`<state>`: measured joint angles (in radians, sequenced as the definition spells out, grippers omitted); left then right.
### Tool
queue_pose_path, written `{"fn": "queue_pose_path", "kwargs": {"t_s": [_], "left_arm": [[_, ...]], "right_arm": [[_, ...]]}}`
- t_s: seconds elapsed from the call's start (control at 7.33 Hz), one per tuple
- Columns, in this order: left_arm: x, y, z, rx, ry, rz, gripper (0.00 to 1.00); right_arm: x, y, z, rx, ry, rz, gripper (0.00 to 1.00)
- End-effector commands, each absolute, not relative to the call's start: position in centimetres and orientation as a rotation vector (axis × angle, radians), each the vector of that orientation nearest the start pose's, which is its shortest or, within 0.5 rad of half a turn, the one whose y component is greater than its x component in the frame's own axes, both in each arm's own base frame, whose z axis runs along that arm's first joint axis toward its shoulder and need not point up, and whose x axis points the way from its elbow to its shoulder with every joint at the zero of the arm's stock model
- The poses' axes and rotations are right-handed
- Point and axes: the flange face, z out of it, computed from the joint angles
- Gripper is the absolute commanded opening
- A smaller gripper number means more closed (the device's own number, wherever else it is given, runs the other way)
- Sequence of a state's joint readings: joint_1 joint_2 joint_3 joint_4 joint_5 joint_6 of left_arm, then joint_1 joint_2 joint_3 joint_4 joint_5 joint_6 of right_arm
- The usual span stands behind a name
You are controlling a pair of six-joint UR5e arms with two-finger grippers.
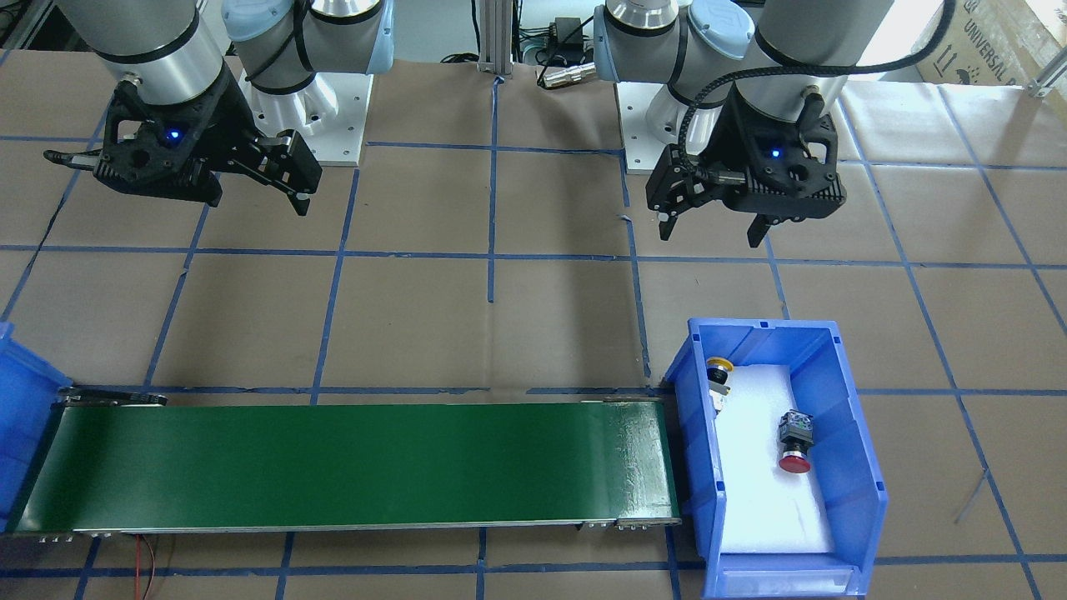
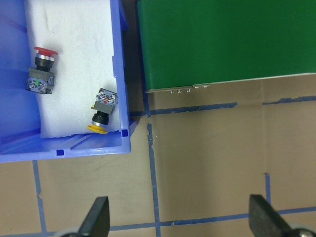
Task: Transport two buttons from left to right
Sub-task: 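Move the left gripper down into the left-side blue bin over the buttons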
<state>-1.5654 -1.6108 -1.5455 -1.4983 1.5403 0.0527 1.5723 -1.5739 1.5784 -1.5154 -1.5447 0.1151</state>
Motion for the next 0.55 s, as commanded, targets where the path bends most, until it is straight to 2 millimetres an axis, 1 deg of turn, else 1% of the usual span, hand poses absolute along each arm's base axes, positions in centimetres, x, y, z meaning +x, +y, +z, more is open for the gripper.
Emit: {"fn": "queue_pose_path", "kwargs": {"t_s": [0.0,0.14,0.27,0.41], "left_arm": [[-7.3,-56.1,44.8,0.091,3.171,0.034,1.0],[-5.3,-59.6,41.0,0.104,3.172,0.072,1.0],[-3.9,-63.5,37.7,0.128,3.158,0.027,1.0],[-2.9,-66.5,33.6,0.128,3.086,0.109,1.0]], "right_arm": [[13.7,-48.5,48.1,0.178,3.112,0.091,0.99],[13.7,-48.4,48.0,0.178,3.112,0.093,0.99],[13.7,-48.5,48.1,0.18,3.111,0.088,0.99],[13.7,-48.4,48.1,0.183,3.108,0.096,0.99]]}}
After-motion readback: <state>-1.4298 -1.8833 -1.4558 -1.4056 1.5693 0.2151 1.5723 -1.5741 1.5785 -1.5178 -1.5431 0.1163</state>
